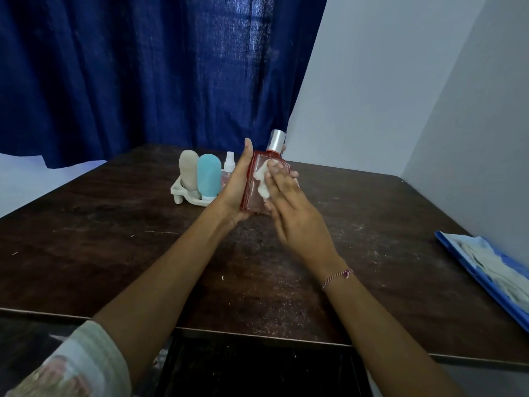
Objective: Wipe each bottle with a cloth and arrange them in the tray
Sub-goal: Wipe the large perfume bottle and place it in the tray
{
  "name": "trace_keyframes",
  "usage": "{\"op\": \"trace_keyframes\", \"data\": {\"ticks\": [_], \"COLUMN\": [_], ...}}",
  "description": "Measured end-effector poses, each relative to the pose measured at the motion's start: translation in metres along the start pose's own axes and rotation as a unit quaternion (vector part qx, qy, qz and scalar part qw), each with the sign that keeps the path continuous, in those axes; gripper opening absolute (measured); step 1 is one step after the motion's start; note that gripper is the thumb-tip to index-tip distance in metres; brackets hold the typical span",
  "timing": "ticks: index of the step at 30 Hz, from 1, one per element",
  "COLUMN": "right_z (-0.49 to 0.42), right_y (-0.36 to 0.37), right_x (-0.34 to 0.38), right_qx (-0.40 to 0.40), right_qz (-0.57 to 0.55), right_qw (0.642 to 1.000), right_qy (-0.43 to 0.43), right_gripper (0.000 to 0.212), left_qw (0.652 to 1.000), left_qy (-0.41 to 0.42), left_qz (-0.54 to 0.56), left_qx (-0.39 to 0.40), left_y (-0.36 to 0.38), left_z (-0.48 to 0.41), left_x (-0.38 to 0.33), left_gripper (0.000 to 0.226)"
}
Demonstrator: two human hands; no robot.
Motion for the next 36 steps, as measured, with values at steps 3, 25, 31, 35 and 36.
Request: {"op": "trace_keyframes", "data": {"ticks": [3, 25, 31, 35, 36], "right_z": [0.004, 0.0, 0.001, 0.002, 0.002], "right_y": [0.009, -0.041, -0.051, -0.046, -0.043], "right_x": [0.016, -0.001, -0.02, -0.012, -0.008], "right_qx": [0.026, -0.13, -0.161, -0.156, -0.15], "right_qz": [0.031, -0.018, -0.047, -0.035, -0.03], "right_qw": [0.998, 0.991, 0.986, 0.987, 0.988], "right_qy": [-0.056, -0.029, 0.022, 0.007, -0.004], "right_gripper": [0.051, 0.038, 0.033, 0.034, 0.035], "left_qw": [1.0, 0.993, 0.992, 0.987, 0.986], "left_qy": [0.001, -0.008, 0.015, 0.03, 0.025], "left_qz": [-0.008, -0.101, -0.111, -0.149, -0.154], "left_qx": [0.005, 0.055, 0.062, 0.061, 0.064], "left_y": [0.004, 0.02, 0.022, 0.019, 0.022], "left_z": [0.002, 0.015, 0.015, 0.013, 0.014], "left_x": [-0.005, 0.002, -0.004, -0.006, -0.006], "left_gripper": [0.067, 0.057, 0.083, 0.046, 0.044]}}
Point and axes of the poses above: each hand's wrist, its own z-axis away from the middle knuckle, its own y-axis out of the palm, x = y × z, the point moved 9 cm from there along -z, towards the middle knuckle, and after that the axes turned 13 degrees about y, right-handed, at the moved point
